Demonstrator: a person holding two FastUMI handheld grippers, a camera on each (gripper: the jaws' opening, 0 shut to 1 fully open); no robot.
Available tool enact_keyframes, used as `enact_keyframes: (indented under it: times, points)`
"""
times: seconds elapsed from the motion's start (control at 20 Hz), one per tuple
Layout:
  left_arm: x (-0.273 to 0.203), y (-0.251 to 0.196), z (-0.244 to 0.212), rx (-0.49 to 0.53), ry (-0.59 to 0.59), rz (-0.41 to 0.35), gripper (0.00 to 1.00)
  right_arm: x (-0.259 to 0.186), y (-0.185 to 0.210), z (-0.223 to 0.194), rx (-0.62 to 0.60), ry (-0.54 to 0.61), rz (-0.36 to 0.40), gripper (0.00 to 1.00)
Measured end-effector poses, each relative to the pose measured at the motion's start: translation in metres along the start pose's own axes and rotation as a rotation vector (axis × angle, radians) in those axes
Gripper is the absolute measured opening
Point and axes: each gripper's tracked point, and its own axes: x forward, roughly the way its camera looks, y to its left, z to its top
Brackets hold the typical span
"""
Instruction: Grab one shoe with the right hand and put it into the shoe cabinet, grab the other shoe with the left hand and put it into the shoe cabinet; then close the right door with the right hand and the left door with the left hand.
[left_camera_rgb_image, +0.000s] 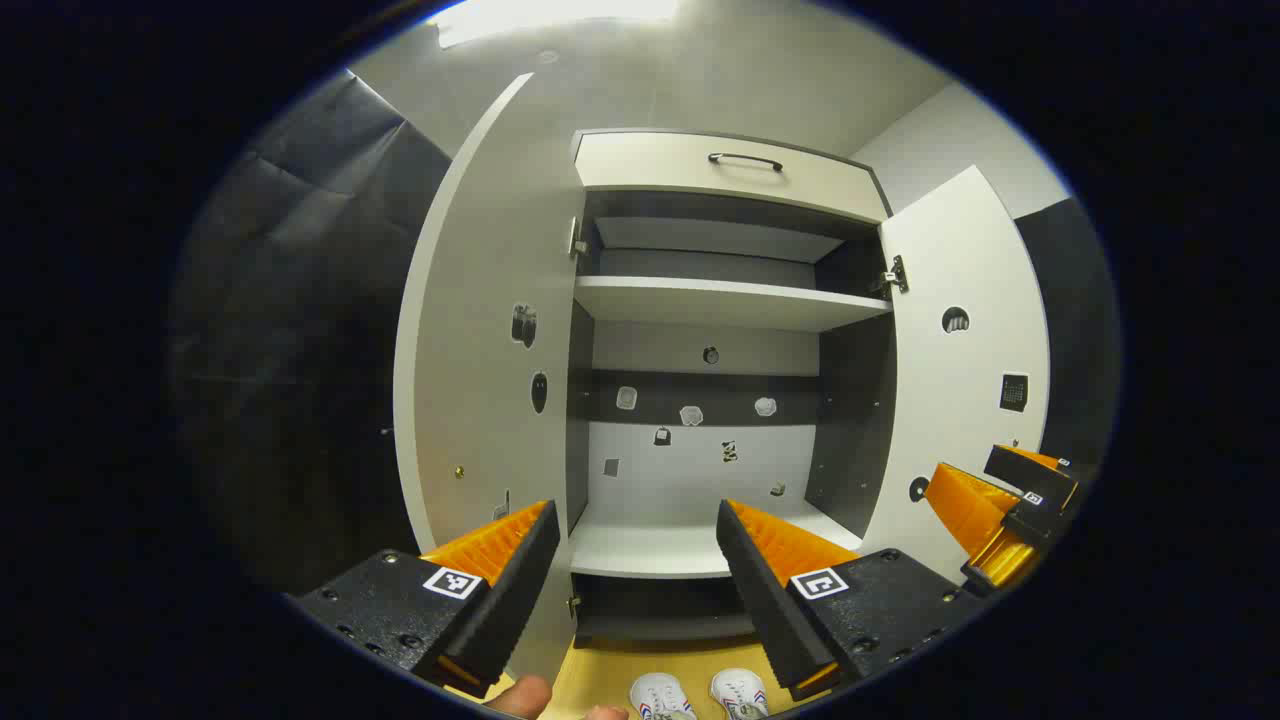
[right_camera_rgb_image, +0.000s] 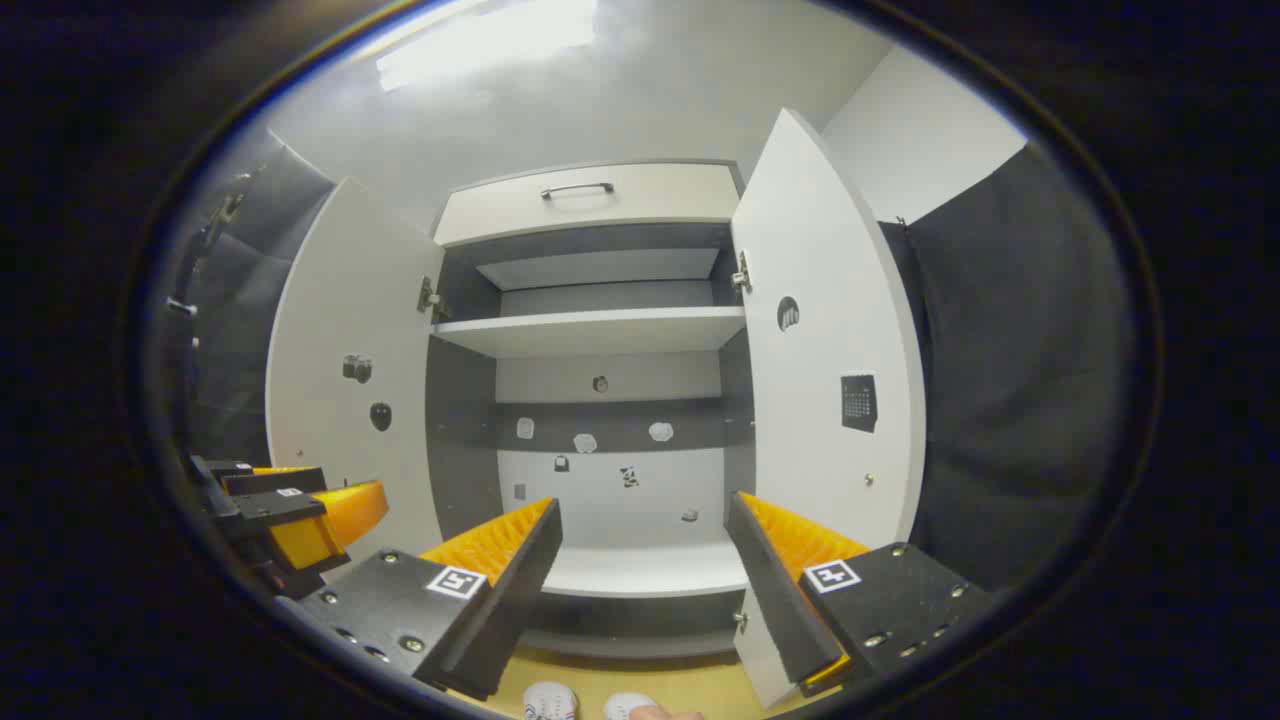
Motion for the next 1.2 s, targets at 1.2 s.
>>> enact_keyframes:
  times: [1.2]
  points:
    - [0.006, 0.026, 0.002, 0.016, -0.016, 0.076, 0.94, 0.017, 0.011, -0.163, -0.075, 0.333, 0.074, 1.00]
